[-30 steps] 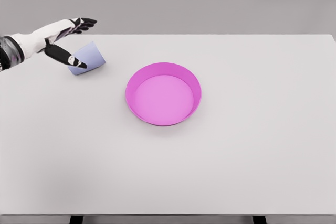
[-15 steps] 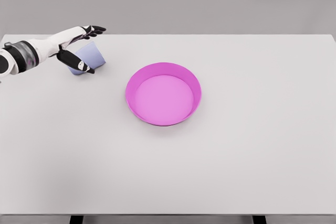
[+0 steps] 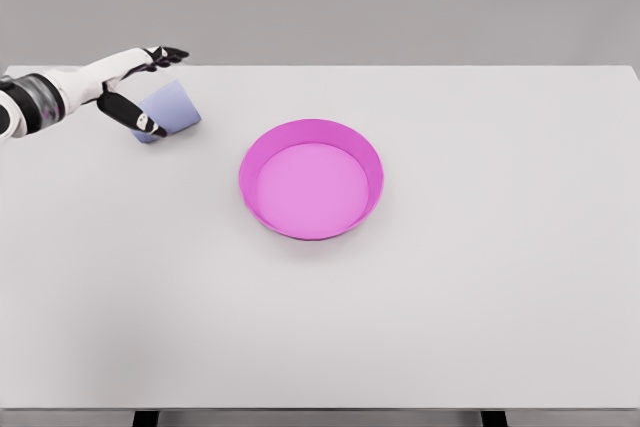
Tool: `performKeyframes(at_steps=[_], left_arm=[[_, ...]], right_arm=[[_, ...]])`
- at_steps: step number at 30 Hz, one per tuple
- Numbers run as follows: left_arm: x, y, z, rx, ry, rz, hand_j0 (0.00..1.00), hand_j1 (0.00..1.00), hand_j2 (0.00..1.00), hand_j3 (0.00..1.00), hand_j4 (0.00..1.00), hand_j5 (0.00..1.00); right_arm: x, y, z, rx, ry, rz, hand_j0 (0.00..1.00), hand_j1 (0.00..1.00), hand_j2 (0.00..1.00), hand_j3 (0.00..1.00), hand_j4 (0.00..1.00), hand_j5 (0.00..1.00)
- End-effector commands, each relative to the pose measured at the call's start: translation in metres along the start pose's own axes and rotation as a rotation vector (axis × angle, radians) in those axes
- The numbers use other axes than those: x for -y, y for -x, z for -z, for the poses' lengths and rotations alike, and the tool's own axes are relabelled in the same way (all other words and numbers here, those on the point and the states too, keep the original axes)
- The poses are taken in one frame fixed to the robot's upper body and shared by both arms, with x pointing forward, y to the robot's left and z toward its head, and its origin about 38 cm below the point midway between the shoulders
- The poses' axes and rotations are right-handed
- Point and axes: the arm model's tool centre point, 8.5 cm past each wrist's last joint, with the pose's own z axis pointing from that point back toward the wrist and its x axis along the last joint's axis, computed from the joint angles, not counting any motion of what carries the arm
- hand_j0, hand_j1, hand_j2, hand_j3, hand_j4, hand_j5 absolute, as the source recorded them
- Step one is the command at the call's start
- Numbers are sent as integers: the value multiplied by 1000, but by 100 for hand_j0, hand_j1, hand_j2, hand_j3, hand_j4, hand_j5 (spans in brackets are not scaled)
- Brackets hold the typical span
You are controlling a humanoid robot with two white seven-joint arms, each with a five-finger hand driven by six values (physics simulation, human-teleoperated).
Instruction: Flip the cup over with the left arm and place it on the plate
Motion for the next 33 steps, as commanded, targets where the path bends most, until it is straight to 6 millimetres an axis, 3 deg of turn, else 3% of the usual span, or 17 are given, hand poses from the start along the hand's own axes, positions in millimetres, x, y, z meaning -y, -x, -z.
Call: performKeyframes(at_steps=[1,13,33], left_arm=[[3,1,7,-4,-2,-11,100,100,100,100,100,100],[15,12,30,-38,10,-63,100,100,100,100,100,100],[12,23,37,-76,4,-88,100,100,100,100,100,100]], right_arm=[[0,0,0,0,0,0,100,100,100,100,100,100],[0,0,0,0,0,0,100,100,100,100,100,100],[0,0,0,0,0,0,100,100,100,100,100,100]])
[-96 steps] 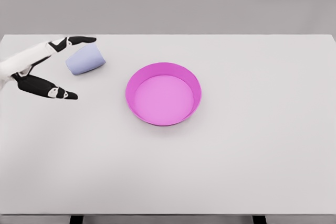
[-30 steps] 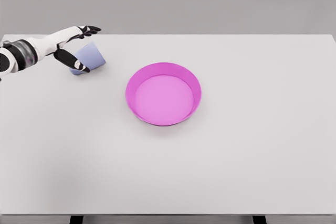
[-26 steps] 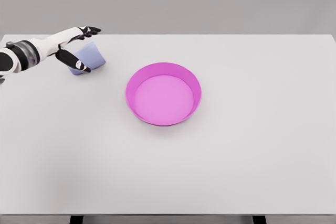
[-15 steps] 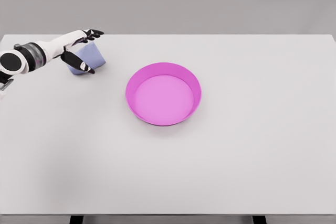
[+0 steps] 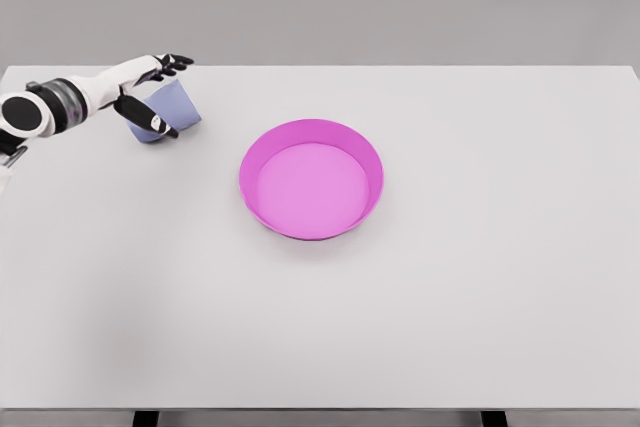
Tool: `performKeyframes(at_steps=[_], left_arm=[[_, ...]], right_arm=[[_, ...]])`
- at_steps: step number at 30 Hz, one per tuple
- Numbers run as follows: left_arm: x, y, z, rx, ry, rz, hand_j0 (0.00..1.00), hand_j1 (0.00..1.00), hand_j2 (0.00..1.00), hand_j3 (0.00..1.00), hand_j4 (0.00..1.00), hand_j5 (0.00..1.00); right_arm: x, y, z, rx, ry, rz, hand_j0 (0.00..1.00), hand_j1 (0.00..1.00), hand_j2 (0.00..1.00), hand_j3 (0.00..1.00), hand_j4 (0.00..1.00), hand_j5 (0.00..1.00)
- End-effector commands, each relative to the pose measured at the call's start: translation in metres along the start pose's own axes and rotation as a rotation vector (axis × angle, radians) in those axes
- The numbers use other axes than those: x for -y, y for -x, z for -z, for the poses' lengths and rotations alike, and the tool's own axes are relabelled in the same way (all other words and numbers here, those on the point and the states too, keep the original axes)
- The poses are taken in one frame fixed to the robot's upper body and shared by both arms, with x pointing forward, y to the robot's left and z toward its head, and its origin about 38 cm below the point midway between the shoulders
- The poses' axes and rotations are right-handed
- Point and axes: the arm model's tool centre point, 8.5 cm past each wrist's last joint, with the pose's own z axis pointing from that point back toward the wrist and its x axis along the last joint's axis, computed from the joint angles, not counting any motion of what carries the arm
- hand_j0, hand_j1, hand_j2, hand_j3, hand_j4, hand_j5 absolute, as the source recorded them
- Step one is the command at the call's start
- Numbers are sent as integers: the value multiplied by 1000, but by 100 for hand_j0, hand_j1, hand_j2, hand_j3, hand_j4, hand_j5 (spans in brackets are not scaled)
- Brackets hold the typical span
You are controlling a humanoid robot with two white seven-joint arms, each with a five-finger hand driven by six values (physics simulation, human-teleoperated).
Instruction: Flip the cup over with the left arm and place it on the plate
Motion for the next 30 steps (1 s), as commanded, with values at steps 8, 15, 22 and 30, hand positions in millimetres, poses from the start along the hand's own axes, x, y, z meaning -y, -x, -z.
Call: performKeyframes(at_steps=[8,15,22,30], left_arm=[[2,7,6,-25,-4,-4,100,100,100,100,100,100],[-2,7,10,-37,-15,-9,100,100,100,100,100,100],[5,12,17,-60,-9,-14,100,100,100,100,100,100],[5,13,18,-62,-13,-16,100,100,100,100,100,100]], right_arm=[[0,0,0,0,0,0,100,100,100,100,100,100],[0,0,0,0,0,0,100,100,100,100,100,100],[0,0,0,0,0,0,100,100,100,100,100,100],[0,0,0,0,0,0,100,100,100,100,100,100]])
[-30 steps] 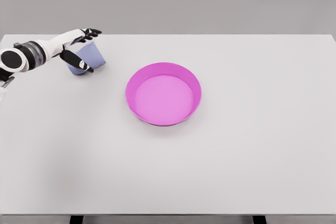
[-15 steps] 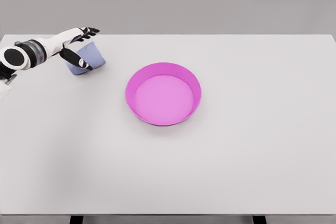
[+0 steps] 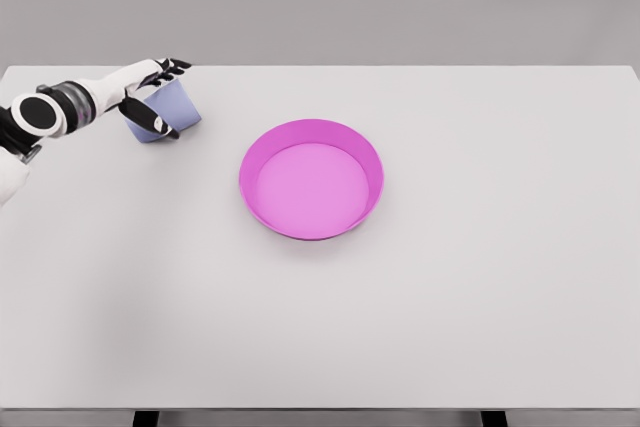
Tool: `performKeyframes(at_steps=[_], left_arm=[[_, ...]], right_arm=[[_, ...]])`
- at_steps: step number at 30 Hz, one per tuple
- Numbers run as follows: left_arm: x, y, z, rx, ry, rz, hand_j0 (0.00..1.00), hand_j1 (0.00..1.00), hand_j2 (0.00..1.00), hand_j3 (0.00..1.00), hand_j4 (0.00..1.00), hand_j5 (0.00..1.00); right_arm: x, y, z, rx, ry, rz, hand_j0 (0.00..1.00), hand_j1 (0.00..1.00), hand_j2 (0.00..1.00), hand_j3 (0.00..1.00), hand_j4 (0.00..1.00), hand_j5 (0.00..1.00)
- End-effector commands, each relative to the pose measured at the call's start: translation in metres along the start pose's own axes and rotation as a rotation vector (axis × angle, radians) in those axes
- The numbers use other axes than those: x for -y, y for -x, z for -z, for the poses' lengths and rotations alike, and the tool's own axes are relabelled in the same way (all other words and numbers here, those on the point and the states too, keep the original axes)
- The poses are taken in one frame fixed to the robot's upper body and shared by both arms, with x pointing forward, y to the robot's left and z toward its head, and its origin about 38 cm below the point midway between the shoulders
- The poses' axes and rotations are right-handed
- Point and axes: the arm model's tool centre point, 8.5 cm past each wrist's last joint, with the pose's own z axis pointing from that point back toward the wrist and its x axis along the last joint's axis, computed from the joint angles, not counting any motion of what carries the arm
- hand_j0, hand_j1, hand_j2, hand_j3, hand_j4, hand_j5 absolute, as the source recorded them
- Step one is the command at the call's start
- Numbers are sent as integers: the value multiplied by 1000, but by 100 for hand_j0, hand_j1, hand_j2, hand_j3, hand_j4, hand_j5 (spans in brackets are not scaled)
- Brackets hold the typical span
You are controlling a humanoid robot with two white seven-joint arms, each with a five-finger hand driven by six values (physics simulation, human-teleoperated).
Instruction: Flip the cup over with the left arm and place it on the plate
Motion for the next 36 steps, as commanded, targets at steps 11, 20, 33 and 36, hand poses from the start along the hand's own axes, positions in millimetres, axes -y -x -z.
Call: performKeyframes(at_steps=[11,20,33,36], left_arm=[[-2,5,2,-18,-8,-12,100,100,100,100,100,100],[7,5,11,-27,0,-29,99,99,99,99,99,99],[7,4,12,-25,0,-31,70,70,70,70,70,70],[4,-11,11,77,-10,-24,66,66,66,66,66,66]], right_arm=[[0,0,0,0,0,0,100,100,100,100,100,100],[0,0,0,0,0,0,100,100,100,100,100,100],[0,0,0,0,0,0,100,100,100,100,100,100],[0,0,0,0,0,0,100,100,100,100,100,100]])
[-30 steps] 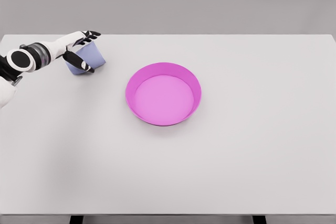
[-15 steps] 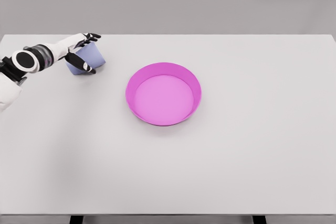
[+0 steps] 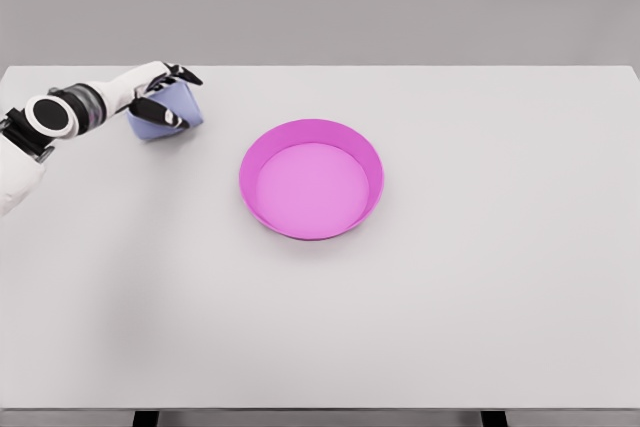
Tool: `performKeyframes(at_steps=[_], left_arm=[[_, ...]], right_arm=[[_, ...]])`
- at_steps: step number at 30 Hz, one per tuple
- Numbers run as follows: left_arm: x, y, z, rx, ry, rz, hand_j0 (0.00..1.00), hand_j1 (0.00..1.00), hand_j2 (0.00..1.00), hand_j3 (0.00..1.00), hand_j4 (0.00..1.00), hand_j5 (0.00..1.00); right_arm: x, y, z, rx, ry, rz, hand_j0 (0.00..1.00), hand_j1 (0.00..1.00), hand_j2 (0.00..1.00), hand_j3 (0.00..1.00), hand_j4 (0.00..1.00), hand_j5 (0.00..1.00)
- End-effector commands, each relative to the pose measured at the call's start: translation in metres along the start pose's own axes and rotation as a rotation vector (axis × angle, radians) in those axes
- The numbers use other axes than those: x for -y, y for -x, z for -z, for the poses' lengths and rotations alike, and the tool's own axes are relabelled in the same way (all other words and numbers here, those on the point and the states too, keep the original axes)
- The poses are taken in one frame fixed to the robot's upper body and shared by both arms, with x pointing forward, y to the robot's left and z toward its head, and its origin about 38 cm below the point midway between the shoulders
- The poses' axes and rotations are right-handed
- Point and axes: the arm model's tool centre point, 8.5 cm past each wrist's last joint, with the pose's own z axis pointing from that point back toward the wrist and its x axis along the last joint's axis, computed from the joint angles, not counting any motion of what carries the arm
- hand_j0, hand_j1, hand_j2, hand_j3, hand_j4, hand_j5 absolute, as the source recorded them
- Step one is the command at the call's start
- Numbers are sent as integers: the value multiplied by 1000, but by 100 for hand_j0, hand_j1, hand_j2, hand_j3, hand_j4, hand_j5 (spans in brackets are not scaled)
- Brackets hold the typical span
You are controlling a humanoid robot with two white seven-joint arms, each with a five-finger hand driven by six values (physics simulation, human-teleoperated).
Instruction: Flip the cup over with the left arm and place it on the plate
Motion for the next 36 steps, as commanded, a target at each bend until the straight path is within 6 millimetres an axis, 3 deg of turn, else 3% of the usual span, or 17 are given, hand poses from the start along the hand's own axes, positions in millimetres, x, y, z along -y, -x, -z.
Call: performKeyframes(at_steps=[1,9,14,18,30,36], left_arm=[[-6,-14,-2,93,-17,7,64,64,64,64,64,64],[-3,-70,-13,396,-16,-3,65,65,65,65,65,65],[17,-108,-28,614,33,-80,68,68,68,68,68,68],[33,-127,-41,756,61,-178,68,68,68,68,68,68],[50,-124,-47,805,74,-274,67,67,67,67,67,67],[70,-116,-45,789,102,-300,67,67,67,67,67,67]], right_arm=[[0,0,0,0,0,0,100,100,100,100,100,100],[0,0,0,0,0,0,100,100,100,100,100,100],[0,0,0,-1,0,0,100,100,100,100,100,100],[0,0,0,0,0,0,100,100,100,100,100,100],[0,0,0,0,0,0,100,100,100,100,100,100],[0,0,0,2,0,-1,100,100,100,100,100,100]])
